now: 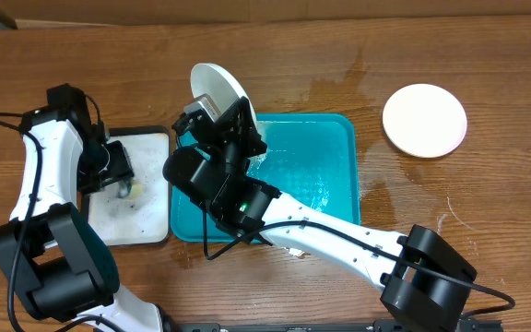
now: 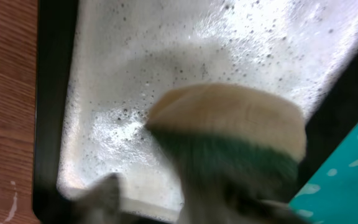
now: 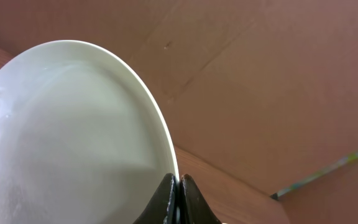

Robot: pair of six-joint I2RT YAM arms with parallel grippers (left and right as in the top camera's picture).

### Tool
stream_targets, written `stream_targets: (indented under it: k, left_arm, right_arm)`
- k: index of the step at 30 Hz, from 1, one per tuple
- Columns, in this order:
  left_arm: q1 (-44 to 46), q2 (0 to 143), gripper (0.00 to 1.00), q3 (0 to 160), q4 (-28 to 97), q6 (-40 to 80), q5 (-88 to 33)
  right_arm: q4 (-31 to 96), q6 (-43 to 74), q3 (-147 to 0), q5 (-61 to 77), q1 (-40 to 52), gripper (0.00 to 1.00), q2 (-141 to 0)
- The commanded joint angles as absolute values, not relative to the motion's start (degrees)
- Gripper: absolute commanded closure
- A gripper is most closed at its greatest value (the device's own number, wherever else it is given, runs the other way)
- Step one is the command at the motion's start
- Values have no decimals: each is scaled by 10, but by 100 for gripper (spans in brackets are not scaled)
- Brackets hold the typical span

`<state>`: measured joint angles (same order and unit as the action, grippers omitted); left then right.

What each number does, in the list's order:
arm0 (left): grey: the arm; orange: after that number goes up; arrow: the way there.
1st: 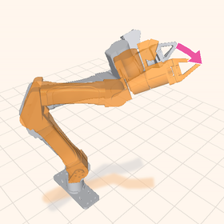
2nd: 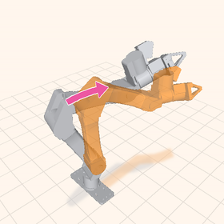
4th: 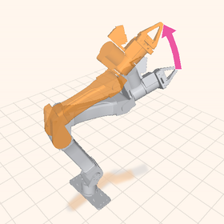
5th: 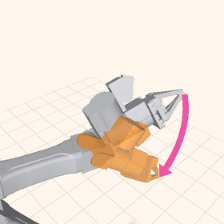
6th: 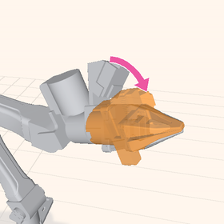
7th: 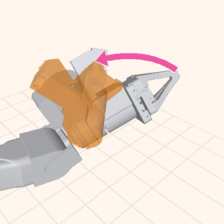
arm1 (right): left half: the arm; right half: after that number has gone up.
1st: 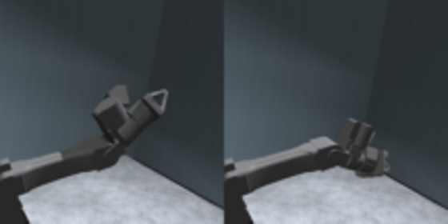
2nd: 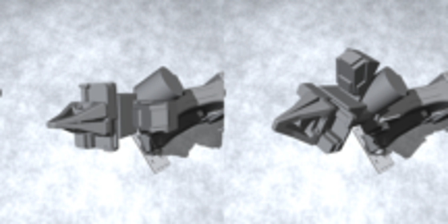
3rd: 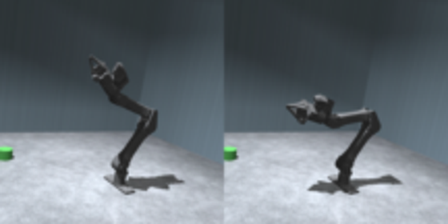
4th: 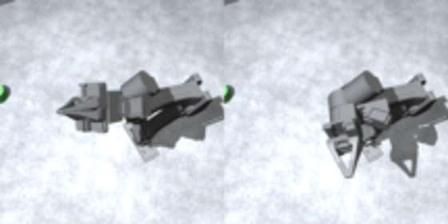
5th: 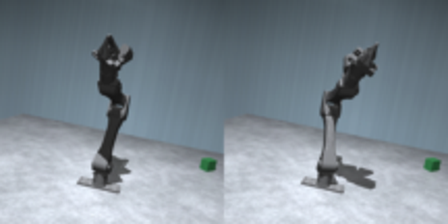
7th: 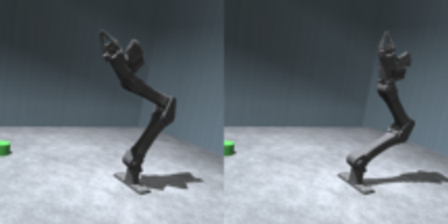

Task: Clean dirty plates on tray and stack at the side
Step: 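Carry the white plate right and lower it onto the plate stack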

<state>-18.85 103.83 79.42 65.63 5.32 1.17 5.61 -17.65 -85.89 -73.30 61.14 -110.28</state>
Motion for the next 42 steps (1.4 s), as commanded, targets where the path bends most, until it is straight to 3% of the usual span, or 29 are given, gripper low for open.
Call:
stream_targets:
  k: [1,12,17,24,29,35,42]
  left_arm:
    - [-187,1037,0,788,653,47,15]
    - [-187,1037,0,788,648,47,15]
    - [-187,1037,0,788,644,53,15]
    - [-187,1037,0,788,641,80,15]
    - [-187,1037,0,788,640,79,15]
    - [-187,1037,0,788,640,79,15]
    - [-187,1037,0,788,640,79,15]
  right_arm:
    - [52,-158,-871,-732,610,96,-1103]
    - [81,-135,-870,-712,609,96,-1103]
    - [127,-36,-870,-686,596,97,-1103]
    - [207,93,-883,-528,543,97,-1061]
    - [269,164,-901,-361,457,96,-1006]
    - [339,241,-901,-104,284,96,-962]
    - [411,241,-901,-31,52,96,-970]
